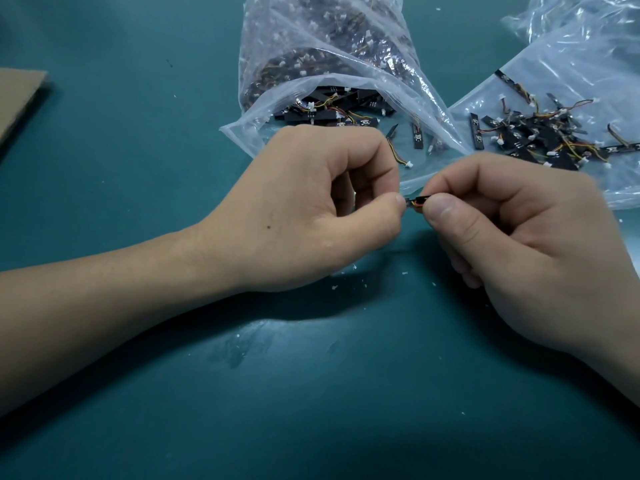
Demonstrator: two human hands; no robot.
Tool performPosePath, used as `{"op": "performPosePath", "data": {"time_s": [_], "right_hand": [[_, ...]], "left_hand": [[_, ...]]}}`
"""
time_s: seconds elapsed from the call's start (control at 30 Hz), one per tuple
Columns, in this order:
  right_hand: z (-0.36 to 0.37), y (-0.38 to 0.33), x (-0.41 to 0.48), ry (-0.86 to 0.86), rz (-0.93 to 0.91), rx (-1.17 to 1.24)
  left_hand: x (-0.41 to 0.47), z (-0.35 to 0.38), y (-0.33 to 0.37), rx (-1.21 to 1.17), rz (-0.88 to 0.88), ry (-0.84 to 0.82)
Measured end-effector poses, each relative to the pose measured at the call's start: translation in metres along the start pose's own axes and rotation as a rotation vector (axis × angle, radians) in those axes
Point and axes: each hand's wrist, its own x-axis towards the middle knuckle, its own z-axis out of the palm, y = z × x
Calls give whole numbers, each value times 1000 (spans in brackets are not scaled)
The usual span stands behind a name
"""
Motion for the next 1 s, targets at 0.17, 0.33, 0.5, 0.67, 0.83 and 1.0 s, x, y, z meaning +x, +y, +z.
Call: {"op": "performPosePath", "data": {"time_s": [0.17, 0.33, 0.5, 0.67, 0.83, 1.0], "right_hand": [[-1, -1, 0, -24, -9, -19], [-2, 0, 0, -51, -7, -38], [-2, -3, -1, -53, -7, -57], [-1, -3, -1, -35, -14, -67], [-1, -1, -1, -22, -6, -54], [-2, -1, 0, -13, -12, -49]], "left_hand": [[-1, 0, 0, 5, 10, -10], [-1, 1, 1, 3, 14, -15], [-1, 1, 1, -1, 21, -16], [-1, 1, 0, -10, 20, -10], [0, 0, -1, 17, 23, 4], [-1, 0, -1, -5, 20, 0]]}}
